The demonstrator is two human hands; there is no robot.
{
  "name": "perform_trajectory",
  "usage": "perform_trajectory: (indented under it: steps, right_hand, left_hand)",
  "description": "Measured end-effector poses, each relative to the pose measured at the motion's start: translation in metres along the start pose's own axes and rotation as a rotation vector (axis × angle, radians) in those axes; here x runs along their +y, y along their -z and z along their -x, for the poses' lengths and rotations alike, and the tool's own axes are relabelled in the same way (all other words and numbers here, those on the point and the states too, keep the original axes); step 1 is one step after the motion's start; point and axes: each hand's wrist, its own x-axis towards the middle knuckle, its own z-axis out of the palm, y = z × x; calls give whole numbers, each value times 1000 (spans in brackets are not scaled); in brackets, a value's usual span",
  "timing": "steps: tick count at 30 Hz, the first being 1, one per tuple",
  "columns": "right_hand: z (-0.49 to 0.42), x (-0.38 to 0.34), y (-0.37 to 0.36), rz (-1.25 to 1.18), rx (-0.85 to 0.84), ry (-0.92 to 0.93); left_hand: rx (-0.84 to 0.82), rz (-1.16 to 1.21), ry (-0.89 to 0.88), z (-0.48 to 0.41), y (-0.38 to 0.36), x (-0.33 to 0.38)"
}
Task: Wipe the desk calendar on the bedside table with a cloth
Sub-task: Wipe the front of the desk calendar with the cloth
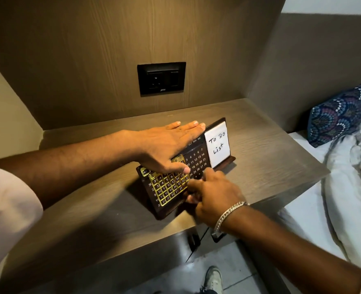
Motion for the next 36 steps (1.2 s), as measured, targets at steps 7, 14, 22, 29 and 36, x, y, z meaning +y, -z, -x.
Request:
perform_trajectory:
  steps: [7, 14, 22, 29, 36]
  right_hand:
    - [-12, 33, 17, 174, -60, -10]
    - [-1, 6, 5, 4, -7, -49]
    - [-15, 39, 21, 167, -64, -12]
    - [-9, 65, 25, -519, 334, -126]
    - [0, 19, -11, -686, 715, -5]
  left_hand:
    - [-11, -27, -2, 3, 2, 3]
    - [-27, -38, 11, 2, 4, 4]
    - [-42, -33, 7, 4, 7, 5]
    - [-36, -65, 34, 11, 9, 5]
    - [-147, 365, 25, 32, -64, 30]
